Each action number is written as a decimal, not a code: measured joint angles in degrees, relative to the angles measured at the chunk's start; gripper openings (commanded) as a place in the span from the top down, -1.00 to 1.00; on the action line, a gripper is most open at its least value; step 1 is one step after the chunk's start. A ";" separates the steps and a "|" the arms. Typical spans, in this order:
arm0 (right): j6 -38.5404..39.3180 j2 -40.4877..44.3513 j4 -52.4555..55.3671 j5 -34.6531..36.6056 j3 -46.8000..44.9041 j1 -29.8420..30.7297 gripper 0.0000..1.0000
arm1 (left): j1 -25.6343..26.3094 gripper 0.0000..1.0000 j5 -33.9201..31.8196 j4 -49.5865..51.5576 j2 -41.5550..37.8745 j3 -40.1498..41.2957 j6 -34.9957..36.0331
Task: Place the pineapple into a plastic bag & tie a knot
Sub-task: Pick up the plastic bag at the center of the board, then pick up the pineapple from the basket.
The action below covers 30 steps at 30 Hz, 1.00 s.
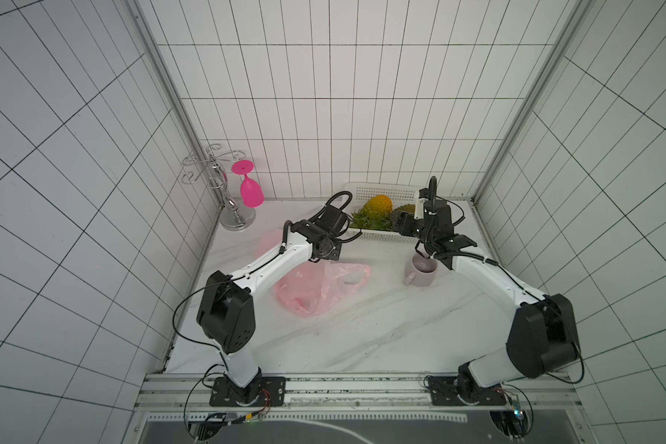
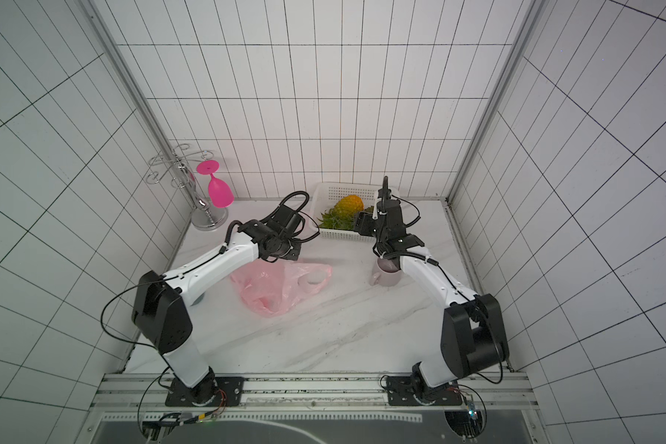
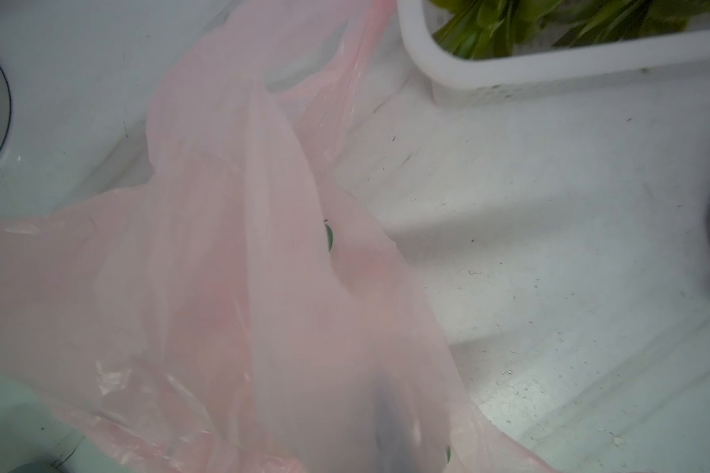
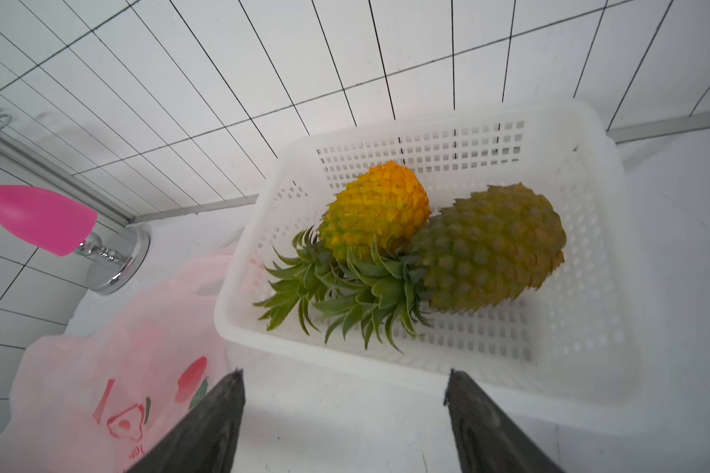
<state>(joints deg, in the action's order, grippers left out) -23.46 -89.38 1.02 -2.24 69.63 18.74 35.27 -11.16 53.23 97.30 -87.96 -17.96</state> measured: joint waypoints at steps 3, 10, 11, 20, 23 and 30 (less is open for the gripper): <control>-1.84 -6.03 1.51 -0.28 7.78 -0.02 -0.57 | -0.26 1.00 2.32 0.70 -5.44 0.02 0.39; -3.78 -19.12 7.30 -0.81 22.95 -0.63 -0.33 | -2.12 1.00 9.29 -2.27 -18.14 9.53 1.16; -3.87 -20.70 8.17 -0.85 24.37 -0.74 -0.33 | -2.40 1.00 10.05 -3.43 -20.09 11.85 1.25; -4.00 -26.99 14.78 -0.76 26.29 -1.11 -0.53 | -3.89 1.00 13.77 -12.81 -31.01 28.30 0.92; -3.98 -27.04 15.13 -0.55 26.29 -1.11 -0.54 | -3.89 1.00 14.27 -14.69 -31.67 30.05 0.79; -4.57 -29.29 16.31 0.33 26.34 -1.11 -0.38 | -3.96 1.00 15.45 -16.92 -31.93 31.01 0.37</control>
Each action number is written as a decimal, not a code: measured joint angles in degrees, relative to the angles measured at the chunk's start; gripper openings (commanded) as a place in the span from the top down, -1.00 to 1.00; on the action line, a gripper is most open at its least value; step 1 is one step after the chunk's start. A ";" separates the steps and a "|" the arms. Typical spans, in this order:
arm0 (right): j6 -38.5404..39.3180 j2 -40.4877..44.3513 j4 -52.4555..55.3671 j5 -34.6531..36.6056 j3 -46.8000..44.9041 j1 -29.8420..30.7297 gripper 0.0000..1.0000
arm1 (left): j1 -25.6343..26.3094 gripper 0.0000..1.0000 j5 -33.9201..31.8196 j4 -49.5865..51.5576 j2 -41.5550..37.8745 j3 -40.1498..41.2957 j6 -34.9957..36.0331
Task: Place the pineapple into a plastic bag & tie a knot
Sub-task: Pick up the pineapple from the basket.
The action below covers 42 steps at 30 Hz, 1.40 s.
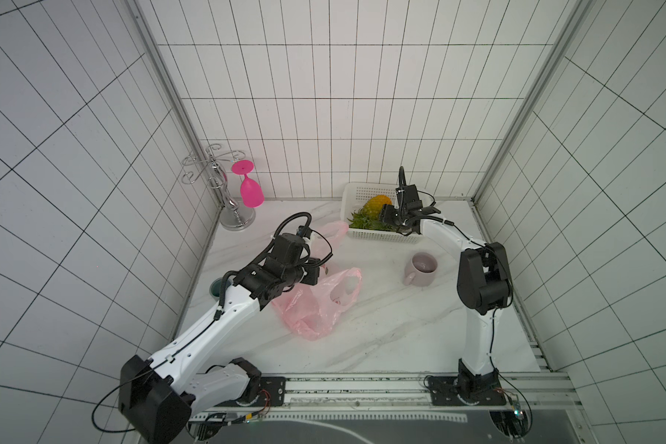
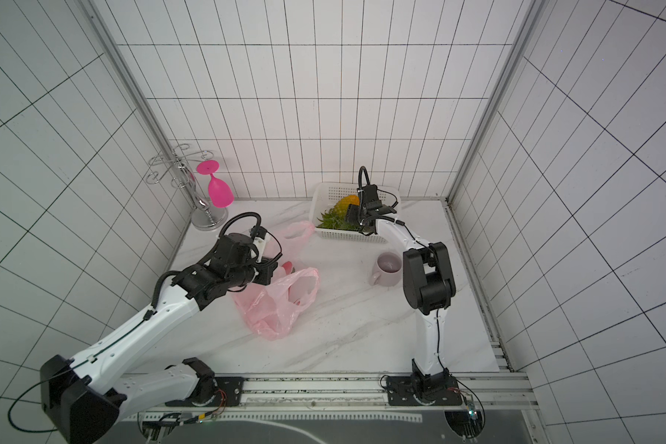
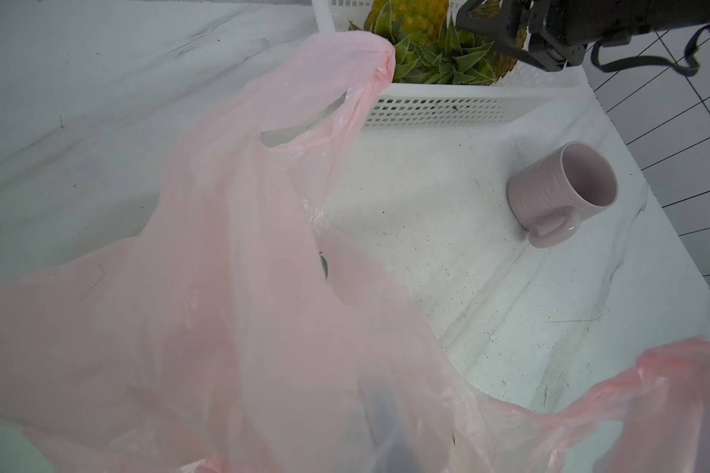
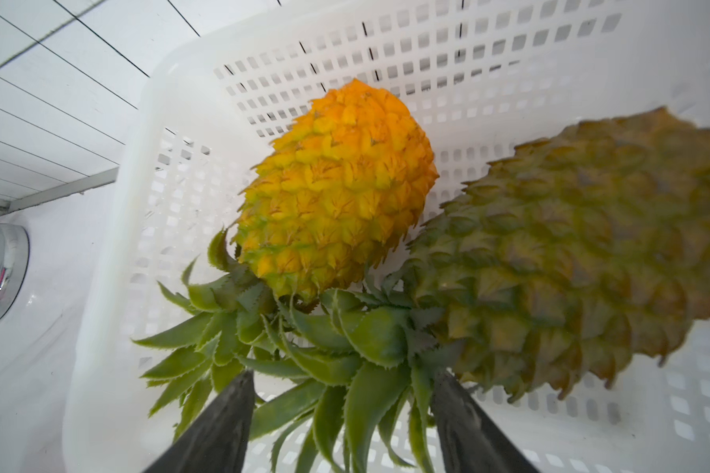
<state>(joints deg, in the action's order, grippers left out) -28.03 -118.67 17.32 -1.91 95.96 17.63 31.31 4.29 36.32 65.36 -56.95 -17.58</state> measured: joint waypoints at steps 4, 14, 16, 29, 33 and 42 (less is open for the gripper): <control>-0.46 -2.82 -0.20 0.00 1.18 0.00 -0.38 | -0.04 1.00 0.66 -0.90 0.02 0.09 0.00; -3.91 -7.17 0.04 -0.09 5.22 -0.13 0.57 | -0.44 1.00 1.90 -1.01 0.07 0.20 0.02; -4.31 -7.19 0.07 0.13 5.35 -0.39 0.80 | -0.63 1.00 2.03 -1.01 0.07 0.31 0.02; -3.85 -4.92 -2.51 -3.30 5.25 -1.55 1.00 | -2.29 1.00 2.62 -2.32 -0.07 1.49 0.52; -2.71 -0.33 -2.54 -3.48 5.25 -1.88 1.00 | -3.82 1.00 3.61 -4.52 -1.03 3.06 0.42; -2.62 9.22 -4.26 -7.17 5.31 -2.32 1.00 | -5.46 1.00 5.33 -10.88 -3.80 5.46 -0.63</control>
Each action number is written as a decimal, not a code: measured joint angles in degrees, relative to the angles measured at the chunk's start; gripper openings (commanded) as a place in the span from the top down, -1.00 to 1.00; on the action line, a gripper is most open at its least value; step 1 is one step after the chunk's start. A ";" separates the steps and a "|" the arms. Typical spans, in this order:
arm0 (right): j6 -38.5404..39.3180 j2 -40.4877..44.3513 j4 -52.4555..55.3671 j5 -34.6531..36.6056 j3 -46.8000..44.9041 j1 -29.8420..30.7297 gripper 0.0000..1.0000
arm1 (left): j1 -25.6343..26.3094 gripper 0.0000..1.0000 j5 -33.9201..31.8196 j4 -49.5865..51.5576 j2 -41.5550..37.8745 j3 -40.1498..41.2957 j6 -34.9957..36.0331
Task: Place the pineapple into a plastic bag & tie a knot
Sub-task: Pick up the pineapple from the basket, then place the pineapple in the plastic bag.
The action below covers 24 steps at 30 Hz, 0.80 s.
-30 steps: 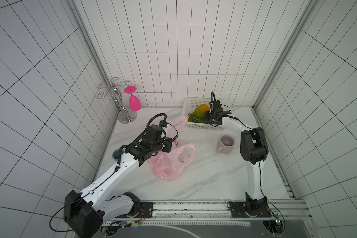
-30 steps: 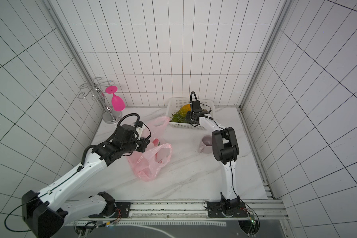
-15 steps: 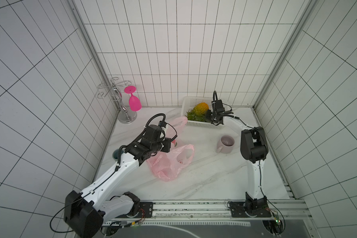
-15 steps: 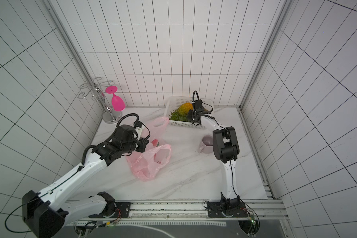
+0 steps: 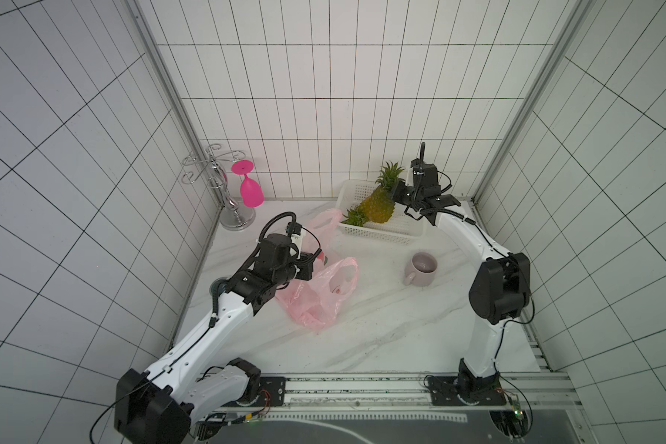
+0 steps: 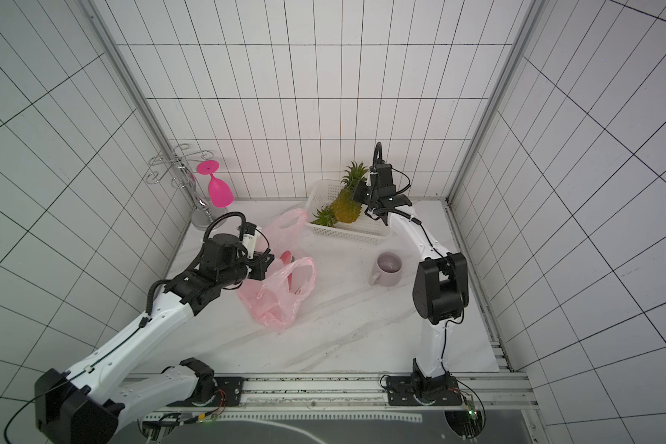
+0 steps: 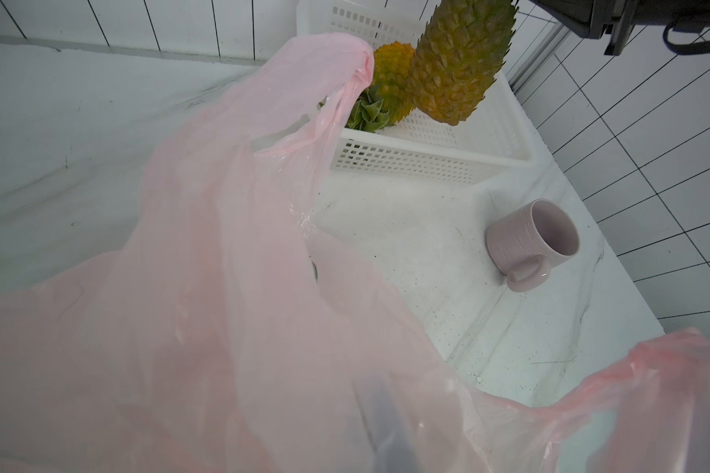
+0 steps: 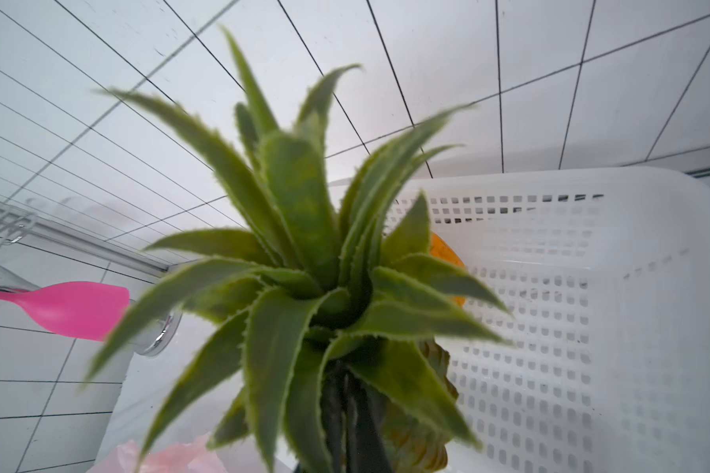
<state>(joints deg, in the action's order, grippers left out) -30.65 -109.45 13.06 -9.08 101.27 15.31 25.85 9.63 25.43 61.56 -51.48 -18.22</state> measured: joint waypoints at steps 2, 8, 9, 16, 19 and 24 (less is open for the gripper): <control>-0.24 0.70 -0.22 -0.90 0.00 -0.17 1.00 | -0.20 1.00 0.42 -1.22 -0.07 0.00 -0.07; -1.97 1.97 -0.24 -4.22 -0.02 -0.35 1.00 | -0.81 1.00 1.66 -6.01 -0.35 0.74 -1.01; -2.38 2.36 -0.22 -4.90 -0.07 -0.35 1.00 | -0.83 1.00 2.05 -7.28 -0.50 1.25 -1.29; -4.61 9.16 -1.66 -8.57 -1.01 0.02 1.00 | -0.83 1.00 5.14 -14.75 -0.17 3.21 -3.61; -6.34 14.12 -4.55 -10.54 -3.72 0.70 1.00 | -0.83 1.00 6.45 -17.99 0.74 3.34 -4.85; -10.16 20.33 -9.29 -13.68 -8.98 2.21 1.00 | -0.83 1.00 8.31 -23.61 2.12 4.76 -7.34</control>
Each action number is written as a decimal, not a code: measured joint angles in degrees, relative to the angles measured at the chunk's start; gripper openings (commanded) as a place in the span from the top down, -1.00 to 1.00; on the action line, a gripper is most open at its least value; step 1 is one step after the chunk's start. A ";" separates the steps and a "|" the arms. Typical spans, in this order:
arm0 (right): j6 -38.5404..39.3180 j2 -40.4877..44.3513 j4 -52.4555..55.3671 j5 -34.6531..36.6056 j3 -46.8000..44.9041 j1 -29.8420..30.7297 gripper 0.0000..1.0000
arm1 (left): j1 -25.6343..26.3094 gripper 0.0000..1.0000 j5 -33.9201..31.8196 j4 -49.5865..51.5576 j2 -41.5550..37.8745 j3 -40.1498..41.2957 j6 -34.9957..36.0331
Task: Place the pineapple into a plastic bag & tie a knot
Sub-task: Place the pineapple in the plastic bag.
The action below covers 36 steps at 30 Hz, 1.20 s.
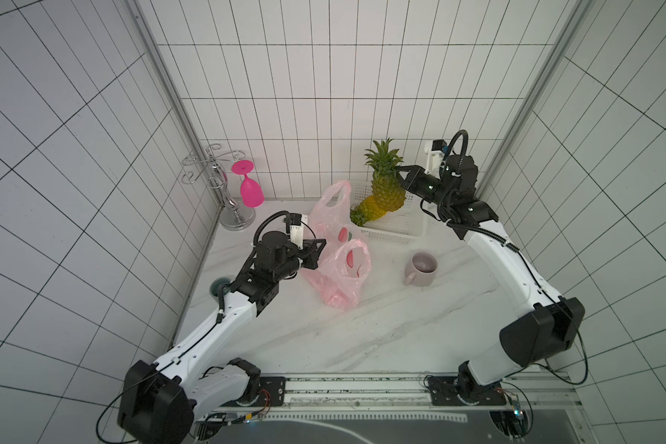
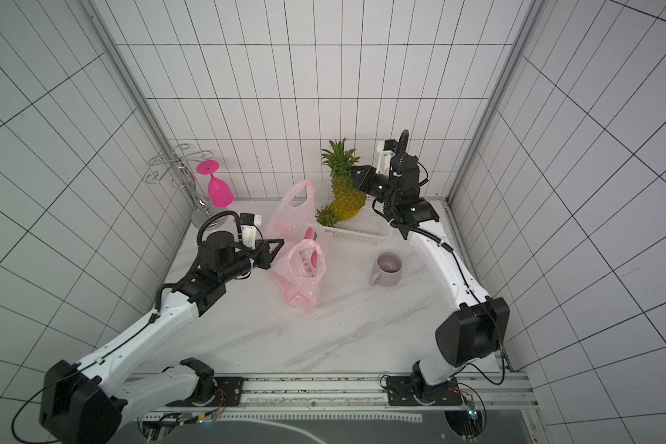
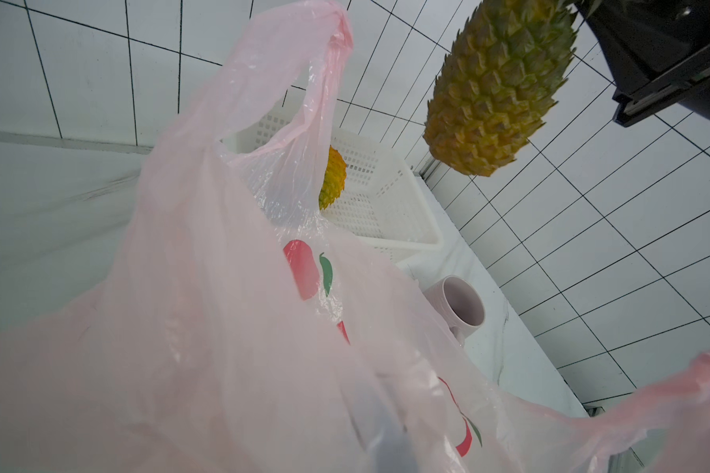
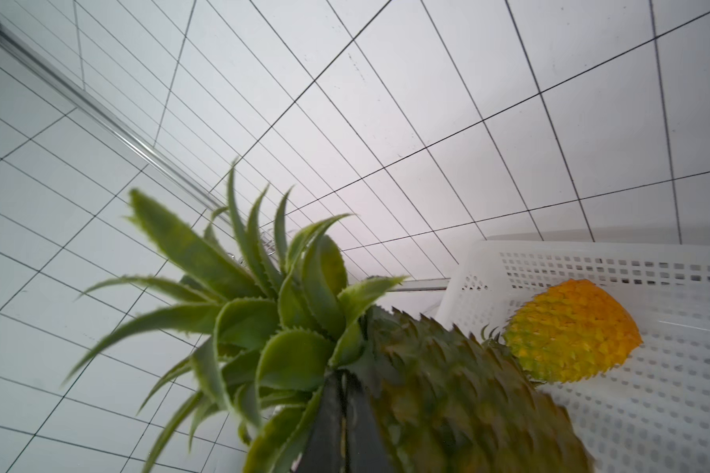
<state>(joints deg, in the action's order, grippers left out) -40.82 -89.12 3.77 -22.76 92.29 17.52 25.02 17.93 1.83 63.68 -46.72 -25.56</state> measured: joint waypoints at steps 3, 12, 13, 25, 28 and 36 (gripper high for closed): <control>-2.32 1.68 -1.99 -1.46 -2.75 1.03 1.00 | 0.00 1.00 0.37 -3.58 0.24 2.23 -1.60; -9.53 3.43 -7.74 -4.04 -11.08 4.92 1.00 | 0.00 1.00 0.44 -11.87 0.70 8.44 -5.49; -10.19 3.45 -8.50 -4.11 -11.74 5.55 1.00 | 0.00 1.00 0.42 -12.55 0.70 8.90 -5.73; -16.22 4.70 -17.40 -4.61 -19.52 11.93 1.00 | 0.00 1.00 -0.13 -16.46 0.63 12.07 -7.04; -17.81 5.68 -19.98 -4.61 -22.75 12.70 1.00 | 0.00 1.00 -0.39 -17.00 0.61 12.35 -7.28; -23.87 6.38 -29.90 -4.70 -33.24 14.14 1.00 | 0.00 1.00 -0.57 -18.47 0.61 13.46 -8.39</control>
<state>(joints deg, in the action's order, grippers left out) -64.69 -82.74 -26.13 -27.46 59.05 31.66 25.02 17.37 -16.64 64.29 -33.26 -33.95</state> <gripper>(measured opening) 0.048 0.047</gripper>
